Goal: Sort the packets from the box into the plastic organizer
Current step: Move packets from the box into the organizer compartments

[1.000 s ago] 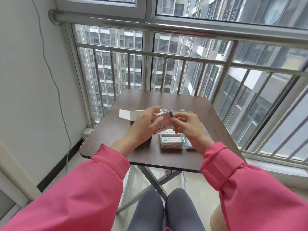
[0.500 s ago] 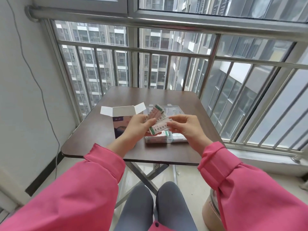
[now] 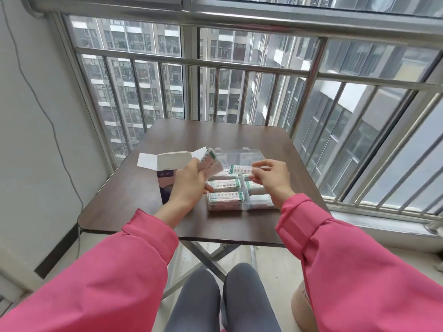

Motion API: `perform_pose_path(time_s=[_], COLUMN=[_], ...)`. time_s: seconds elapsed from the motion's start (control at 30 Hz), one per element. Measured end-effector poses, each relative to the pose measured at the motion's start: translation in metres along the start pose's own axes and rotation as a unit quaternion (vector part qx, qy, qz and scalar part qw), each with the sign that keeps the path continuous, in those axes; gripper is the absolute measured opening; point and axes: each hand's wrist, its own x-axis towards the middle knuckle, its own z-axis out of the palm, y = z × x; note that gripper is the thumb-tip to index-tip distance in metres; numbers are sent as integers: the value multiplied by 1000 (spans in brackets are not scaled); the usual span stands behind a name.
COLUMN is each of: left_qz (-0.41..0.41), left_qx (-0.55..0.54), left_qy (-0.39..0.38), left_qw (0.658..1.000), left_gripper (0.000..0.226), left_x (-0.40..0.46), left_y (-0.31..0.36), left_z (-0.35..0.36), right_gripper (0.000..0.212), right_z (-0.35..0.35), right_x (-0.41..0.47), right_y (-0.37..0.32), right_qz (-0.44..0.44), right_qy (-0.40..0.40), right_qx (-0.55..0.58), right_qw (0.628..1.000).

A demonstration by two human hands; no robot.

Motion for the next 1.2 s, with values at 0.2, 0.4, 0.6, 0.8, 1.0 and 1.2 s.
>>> perform_pose_path(time_s=[0.2,0.4,0.6,0.8,1.0,1.2], left_qz=[19,37,43,60,57,39], left_qx=[70,86,100,101,140,140], left_qy=[6,29,36,4,-29,-41], left_qw=[997,995,993,993,988,989], left_gripper=[22,12,13,16,23,16], left_x=[12,24,30,26,30,42], left_y=[-7,-20,-30,-22,-21,-14], left_z=[10,13,13,16,20,28], right_gripper=[16,7,7,5,5,7], right_z=[21,40,52,56,55,55], right_x=[31,50,54,58,61,62], right_y=[-2,3,6,5,4,5], right_qz=[3,-26,-59,-84,-68,-71], right_qy=[-31,-82,-113,-105,-111,-120], right_qx=[-90,-219,-297,-363,-358,-387], right_qw=[995,972,946,922,925,912])
